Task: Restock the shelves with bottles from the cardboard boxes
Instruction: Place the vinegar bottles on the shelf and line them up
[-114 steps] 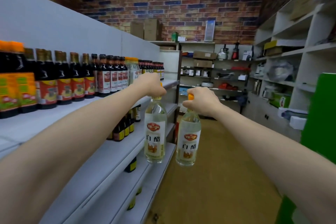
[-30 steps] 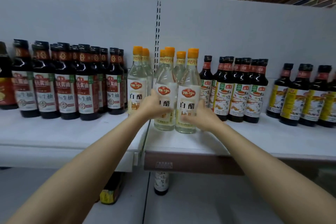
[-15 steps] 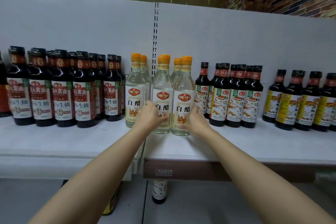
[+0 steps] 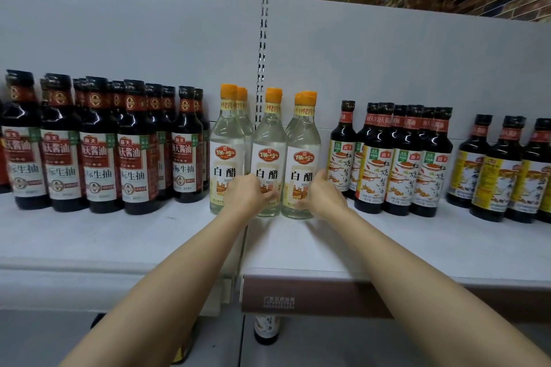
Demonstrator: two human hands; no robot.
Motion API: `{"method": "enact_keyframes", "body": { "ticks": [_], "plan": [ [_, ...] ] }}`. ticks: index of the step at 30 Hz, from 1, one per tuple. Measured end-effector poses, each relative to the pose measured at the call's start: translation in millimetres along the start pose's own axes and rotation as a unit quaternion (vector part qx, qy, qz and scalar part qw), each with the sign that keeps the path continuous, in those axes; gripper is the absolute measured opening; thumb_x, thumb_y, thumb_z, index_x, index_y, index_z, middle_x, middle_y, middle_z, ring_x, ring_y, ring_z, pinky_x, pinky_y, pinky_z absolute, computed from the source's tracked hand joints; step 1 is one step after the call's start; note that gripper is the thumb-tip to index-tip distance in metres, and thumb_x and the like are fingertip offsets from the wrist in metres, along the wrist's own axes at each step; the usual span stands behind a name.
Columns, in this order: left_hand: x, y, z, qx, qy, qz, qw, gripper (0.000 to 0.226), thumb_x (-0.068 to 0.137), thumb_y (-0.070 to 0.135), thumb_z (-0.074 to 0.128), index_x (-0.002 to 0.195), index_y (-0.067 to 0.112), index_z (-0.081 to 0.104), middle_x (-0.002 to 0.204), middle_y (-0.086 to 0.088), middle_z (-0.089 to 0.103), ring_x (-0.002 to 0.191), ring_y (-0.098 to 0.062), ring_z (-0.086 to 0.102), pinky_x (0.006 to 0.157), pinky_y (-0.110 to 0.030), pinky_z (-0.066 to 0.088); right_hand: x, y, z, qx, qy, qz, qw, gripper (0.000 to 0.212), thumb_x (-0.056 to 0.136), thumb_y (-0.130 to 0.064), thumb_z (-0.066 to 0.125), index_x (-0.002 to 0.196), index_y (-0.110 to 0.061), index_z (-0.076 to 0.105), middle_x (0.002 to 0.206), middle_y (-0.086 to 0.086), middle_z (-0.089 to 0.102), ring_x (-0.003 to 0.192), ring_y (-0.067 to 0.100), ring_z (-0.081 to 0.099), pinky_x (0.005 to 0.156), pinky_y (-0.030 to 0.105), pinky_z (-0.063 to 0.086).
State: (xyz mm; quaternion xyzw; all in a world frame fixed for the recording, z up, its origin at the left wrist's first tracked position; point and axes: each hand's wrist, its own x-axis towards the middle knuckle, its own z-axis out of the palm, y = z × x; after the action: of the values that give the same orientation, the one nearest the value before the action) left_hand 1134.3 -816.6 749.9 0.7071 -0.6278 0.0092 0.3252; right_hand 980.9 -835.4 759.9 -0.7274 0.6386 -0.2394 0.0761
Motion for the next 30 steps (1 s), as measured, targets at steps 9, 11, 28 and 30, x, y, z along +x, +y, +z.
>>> {"method": "enact_keyframes", "body": {
  "ticks": [9,11,28,30],
  "plan": [
    [-8.7,3.3,-12.3,0.018,-0.029,-0.005,0.999,0.039,0.086,0.044,0.064,0.062,0.016,0.052,0.063,0.003,0.055,0.062,-0.016,0.055,0.047,-0.024,0.037,-10.1,1.7,-3.6,0.021,-0.012,0.009,1.0,0.082,0.085,-0.035,0.07,0.142,-0.002,0.02,0.127,0.013,0.055,0.111,0.03,0.058,0.09,0.042,0.049],
    [-14.1,2.5,-19.2,0.032,-0.033,-0.005,0.999,0.033,0.088,0.039,0.062,0.069,0.014,0.055,0.068,0.0,0.058,0.066,-0.017,0.057,0.049,-0.023,0.039,-18.9,0.2,-7.7,0.024,-0.001,0.006,1.0,0.086,0.085,-0.037,0.07,0.144,-0.002,0.018,0.13,0.013,0.052,0.113,0.03,0.056,0.088,0.041,0.049],
    [-169.0,-95.3,-121.0,0.168,-0.093,-0.167,0.967,0.062,0.096,0.058,0.03,0.148,0.025,0.026,0.157,-0.009,0.012,0.145,-0.032,0.005,0.112,-0.059,0.012,-185.3,-122.1,27.5,0.087,-0.118,-0.304,0.941,0.071,0.093,-0.042,0.057,0.148,-0.013,0.023,0.153,0.008,0.025,0.138,0.025,0.029,0.107,0.037,0.033],
    [-192.2,-121.1,-142.7,0.17,-0.09,-0.195,0.962,0.063,0.096,0.059,0.026,0.151,0.028,0.018,0.16,-0.008,-0.001,0.146,-0.032,-0.007,0.113,-0.061,0.005,-198.8,-147.6,36.9,0.067,-0.138,-0.342,0.927,0.073,0.093,-0.041,0.056,0.15,-0.013,0.02,0.154,0.007,0.023,0.14,0.024,0.026,0.108,0.037,0.032]
  ]
}}
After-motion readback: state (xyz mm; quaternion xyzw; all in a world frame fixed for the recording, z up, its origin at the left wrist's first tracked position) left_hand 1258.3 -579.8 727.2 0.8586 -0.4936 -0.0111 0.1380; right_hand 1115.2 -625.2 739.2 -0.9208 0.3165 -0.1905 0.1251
